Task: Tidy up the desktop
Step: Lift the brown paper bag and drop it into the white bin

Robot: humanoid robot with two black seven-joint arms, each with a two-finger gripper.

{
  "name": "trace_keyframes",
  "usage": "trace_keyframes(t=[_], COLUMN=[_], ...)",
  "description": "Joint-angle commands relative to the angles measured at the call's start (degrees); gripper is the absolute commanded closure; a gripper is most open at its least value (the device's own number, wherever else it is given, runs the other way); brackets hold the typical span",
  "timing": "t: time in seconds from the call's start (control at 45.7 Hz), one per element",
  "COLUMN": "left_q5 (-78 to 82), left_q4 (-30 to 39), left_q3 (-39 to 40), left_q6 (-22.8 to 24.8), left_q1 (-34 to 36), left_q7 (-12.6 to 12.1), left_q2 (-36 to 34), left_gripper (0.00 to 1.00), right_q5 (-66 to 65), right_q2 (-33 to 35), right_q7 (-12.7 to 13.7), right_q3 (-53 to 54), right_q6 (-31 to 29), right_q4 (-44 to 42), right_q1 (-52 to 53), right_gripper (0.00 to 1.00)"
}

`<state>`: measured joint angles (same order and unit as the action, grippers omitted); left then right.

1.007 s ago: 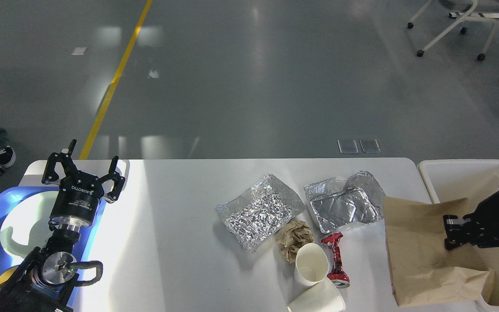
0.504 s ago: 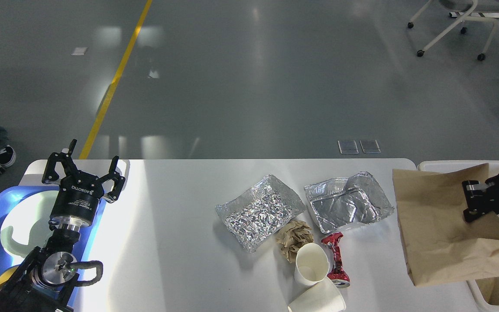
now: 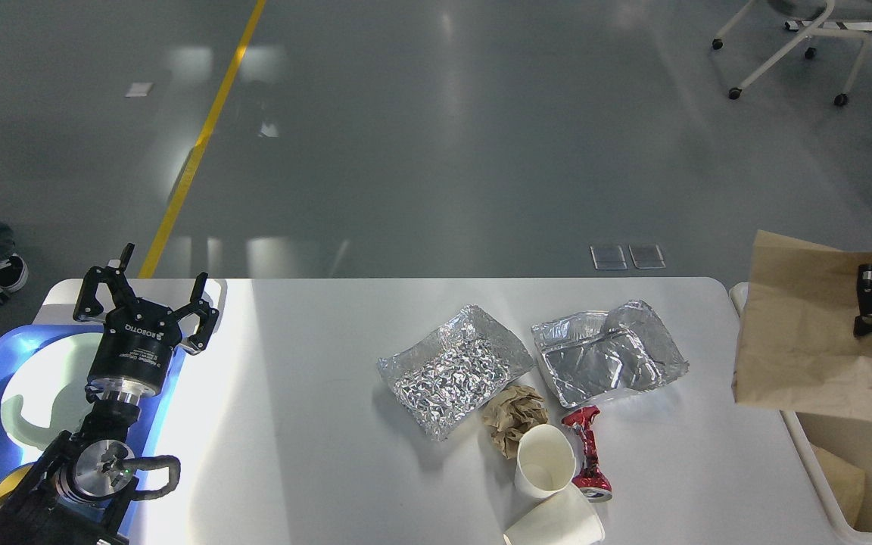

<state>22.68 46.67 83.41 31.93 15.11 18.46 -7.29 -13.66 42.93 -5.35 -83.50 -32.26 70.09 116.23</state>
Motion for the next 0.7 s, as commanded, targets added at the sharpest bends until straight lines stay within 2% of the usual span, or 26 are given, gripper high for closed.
trace_keyframes(t=[0.0, 0.131, 0.241, 0.416, 0.525, 0.679], left_q5=[0.0, 0.0, 0.0, 0.0, 0.0, 0.0], left_q4=[0.0, 0.0, 0.0, 0.0, 0.0, 0.0], left_q3=[0.0, 0.0, 0.0, 0.0, -0.09, 0.0], left_q6=[-0.03, -0.03, -0.03, -0.03, -0.03, -0.03], left_q1=[0.0, 0.0, 0.0, 0.0, 0.0, 0.0], left_q7=[0.0, 0.09, 0.0, 0.09, 0.09, 0.09], left_q2=[0.0, 0.0, 0.0, 0.0, 0.0, 0.0], left_gripper=[0.03, 0.03, 0.03, 0.03, 0.03, 0.03], right_q5=[3.11, 3.56, 3.56, 3.56, 3.56, 3.47], right_q2=[2.86, 5.58, 7.08, 6.12, 1.82, -8.28], right_q7=[-0.01, -0.09, -0.09, -0.1, 0.08, 0.34], right_q3=[2.28, 8.86, 17.03, 33.47, 42.26, 51.23], right_q6=[3.51, 9.74, 17.56, 27.85, 31.55, 35.24], right_q4=[-11.19, -19.89, -25.69, -32.9, -39.75, -55.83], right_q1=[-10.31, -22.35, -33.68, -53.46, -64.27, -77.11], right_gripper=[1.0, 1.0, 1.0, 1.0, 1.0, 1.0])
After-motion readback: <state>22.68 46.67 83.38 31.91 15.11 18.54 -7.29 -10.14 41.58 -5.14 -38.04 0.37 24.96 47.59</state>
